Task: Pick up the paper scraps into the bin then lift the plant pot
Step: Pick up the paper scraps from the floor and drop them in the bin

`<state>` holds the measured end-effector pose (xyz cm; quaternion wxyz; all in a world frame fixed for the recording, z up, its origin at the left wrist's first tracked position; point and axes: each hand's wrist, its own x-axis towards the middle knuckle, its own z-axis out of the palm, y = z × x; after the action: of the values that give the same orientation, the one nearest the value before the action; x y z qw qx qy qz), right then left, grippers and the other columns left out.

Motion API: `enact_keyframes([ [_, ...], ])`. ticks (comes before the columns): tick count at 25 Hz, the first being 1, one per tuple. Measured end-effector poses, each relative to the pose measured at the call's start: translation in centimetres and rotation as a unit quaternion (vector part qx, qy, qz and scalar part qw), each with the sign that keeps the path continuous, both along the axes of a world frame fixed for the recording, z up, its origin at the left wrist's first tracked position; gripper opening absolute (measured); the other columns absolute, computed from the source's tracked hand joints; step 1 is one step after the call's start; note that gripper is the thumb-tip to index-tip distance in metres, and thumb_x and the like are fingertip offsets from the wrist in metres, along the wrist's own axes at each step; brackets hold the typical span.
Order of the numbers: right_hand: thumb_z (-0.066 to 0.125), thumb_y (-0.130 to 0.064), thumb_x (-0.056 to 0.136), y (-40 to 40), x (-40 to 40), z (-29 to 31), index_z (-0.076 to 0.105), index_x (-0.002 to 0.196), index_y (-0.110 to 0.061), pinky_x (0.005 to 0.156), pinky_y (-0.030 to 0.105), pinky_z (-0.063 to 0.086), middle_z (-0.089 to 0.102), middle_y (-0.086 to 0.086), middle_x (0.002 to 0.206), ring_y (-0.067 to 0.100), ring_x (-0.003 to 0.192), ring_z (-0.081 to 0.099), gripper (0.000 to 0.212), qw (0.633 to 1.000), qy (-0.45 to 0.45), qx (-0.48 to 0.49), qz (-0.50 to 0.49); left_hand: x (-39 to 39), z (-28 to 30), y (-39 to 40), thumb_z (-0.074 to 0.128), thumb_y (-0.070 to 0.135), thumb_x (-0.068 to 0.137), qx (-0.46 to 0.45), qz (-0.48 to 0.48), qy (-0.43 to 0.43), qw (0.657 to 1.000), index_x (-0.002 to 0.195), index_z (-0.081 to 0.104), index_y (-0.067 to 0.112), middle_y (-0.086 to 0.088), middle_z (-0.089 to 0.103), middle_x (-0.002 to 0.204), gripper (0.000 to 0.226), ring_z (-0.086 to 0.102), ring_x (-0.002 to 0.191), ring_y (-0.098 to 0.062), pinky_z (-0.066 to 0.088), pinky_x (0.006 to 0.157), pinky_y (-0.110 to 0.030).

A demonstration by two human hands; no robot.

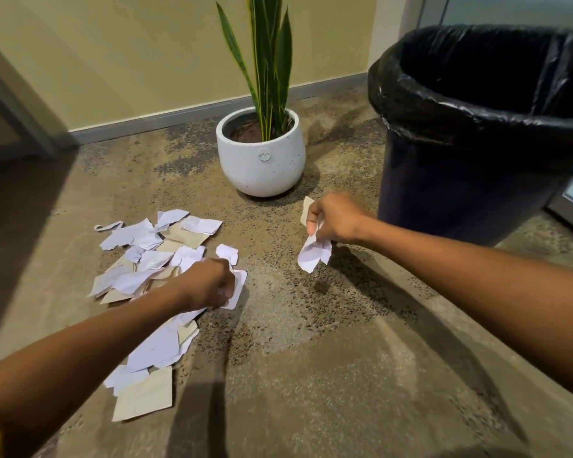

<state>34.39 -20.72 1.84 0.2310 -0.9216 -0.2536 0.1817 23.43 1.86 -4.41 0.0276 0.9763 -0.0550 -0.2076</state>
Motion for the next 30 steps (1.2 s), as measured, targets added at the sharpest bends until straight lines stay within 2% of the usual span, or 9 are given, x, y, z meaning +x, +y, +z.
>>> enact_keyframes([
  [7, 0.074, 0.003, 0.072, 1.4, -0.6, -0.7, 0.07, 0.086, -0.009, 0.049, 0.015, 0.028, 0.05, -0.01, 0.067, 0.001, 0.064, 0.044, 0.019, 0.999, -0.004, 0.023, 0.022, -0.2, 0.0, 0.6, 0.066, -0.002, 0.07, -0.129, 0.123, -0.089, 0.98, 0.076, 0.073, 0.019, -0.004, 0.066, 0.084, 0.022, 0.062, 0.075, -0.018, 0.046, 0.068, -0.025],
  [10, 0.073, 0.003, 0.072, 1.1, -0.6, -0.6, 0.071, 0.086, -0.008, 0.047, 0.014, 0.03, 0.053, -0.009, 0.067, 0.002, 0.064, 0.046, 0.018, 0.999, -0.005, 0.022, 0.023, 0.1, 1.9, -0.1, 0.071, -0.002, 0.073, -0.192, 0.165, -0.123, 0.96, 0.075, 0.07, 0.018, 0.005, 0.064, 0.072, 0.02, 0.055, 0.058, -0.001, 0.04, 0.052, -0.011],
  [13, 0.071, 0.004, 0.073, 0.5, -0.2, 0.7, 0.071, 0.085, -0.008, 0.039, 0.004, 0.031, 0.054, -0.01, 0.063, -0.002, 0.058, 0.047, 0.018, 0.999, -0.004, 0.037, 0.007, 1.1, 4.5, -1.5, 0.066, -0.006, 0.077, -0.273, 0.215, -0.143, 0.927, 0.079, 0.07, 0.01, -0.001, 0.064, 0.065, 0.017, 0.048, 0.038, 0.0, 0.033, 0.039, -0.008],
  [17, 0.069, 0.008, 0.073, -0.1, -0.7, 4.0, 0.068, 0.077, -0.013, 0.04, 0.006, 0.037, 0.058, -0.006, 0.063, 0.002, 0.054, 0.052, 0.022, 0.994, 0.015, 0.104, -0.043, 3.1, 9.0, -3.1, 0.068, -0.002, 0.077, -0.346, 0.27, -0.216, 0.872, 0.075, 0.07, 0.012, -0.016, 0.069, 0.077, 0.014, 0.057, 0.065, -0.022, 0.048, 0.065, -0.029],
  [19, 0.068, 0.01, 0.071, -0.6, -1.3, 6.5, 0.069, 0.076, -0.012, 0.049, 0.015, 0.046, 0.062, -0.001, 0.068, 0.007, 0.058, 0.055, 0.023, 0.989, -0.001, 0.141, -0.046, 4.0, 11.7, -4.0, 0.07, 0.0, 0.077, -0.357, 0.29, -0.269, 0.846, 0.076, 0.071, 0.011, -0.013, 0.069, 0.078, 0.01, 0.058, 0.071, -0.021, 0.05, 0.071, -0.032],
  [21, 0.069, 0.009, 0.07, -1.3, -1.9, 9.3, 0.07, 0.076, -0.012, 0.059, 0.023, 0.054, 0.065, 0.004, 0.075, 0.012, 0.062, 0.059, 0.022, 0.981, -0.038, 0.184, -0.047, 4.9, 14.8, -5.1, 0.07, 0.001, 0.077, -0.377, 0.302, -0.314, 0.817, 0.073, 0.07, 0.011, -0.002, 0.067, 0.067, 0.011, 0.055, 0.065, -0.014, 0.047, 0.065, -0.026],
  [24, 0.072, 0.005, 0.068, -3.3, -2.0, 14.1, 0.072, 0.077, -0.014, 0.054, 0.012, 0.046, 0.064, -0.001, 0.074, 0.004, 0.063, 0.055, 0.021, 0.961, -0.117, 0.244, -0.063, 6.7, 20.2, -7.2, 0.069, 0.0, 0.077, -0.436, 0.304, -0.343, 0.774, 0.064, 0.065, 0.016, 0.002, 0.065, 0.061, 0.021, 0.057, 0.061, -0.013, 0.051, 0.06, -0.022],
  [27, 0.069, 0.004, 0.068, -7.0, -0.5, 18.0, 0.071, 0.076, -0.016, 0.051, 0.01, 0.039, 0.06, -0.004, 0.067, 0.007, 0.065, 0.055, 0.022, 0.924, -0.204, 0.293, -0.136, 8.3, 25.2, -11.1, 0.069, -0.002, 0.075, -0.476, 0.247, -0.343, 0.771, 0.066, 0.065, 0.012, -0.007, 0.064, 0.071, 0.017, 0.062, 0.073, -0.02, 0.056, 0.075, -0.027],
  [30, 0.069, 0.002, 0.068, -11.1, 1.9, 19.2, 0.069, 0.072, -0.019, 0.046, -0.001, 0.033, 0.061, 0.001, 0.071, 0.008, 0.072, 0.055, 0.022, 0.901, -0.243, 0.267, -0.24, 9.8, 28.4, -15.9, 0.066, -0.004, 0.079, -0.5, 0.181, -0.318, 0.785, 0.068, 0.063, 0.008, -0.005, 0.063, 0.072, 0.016, 0.063, 0.07, -0.014, 0.054, 0.062, -0.015],
])
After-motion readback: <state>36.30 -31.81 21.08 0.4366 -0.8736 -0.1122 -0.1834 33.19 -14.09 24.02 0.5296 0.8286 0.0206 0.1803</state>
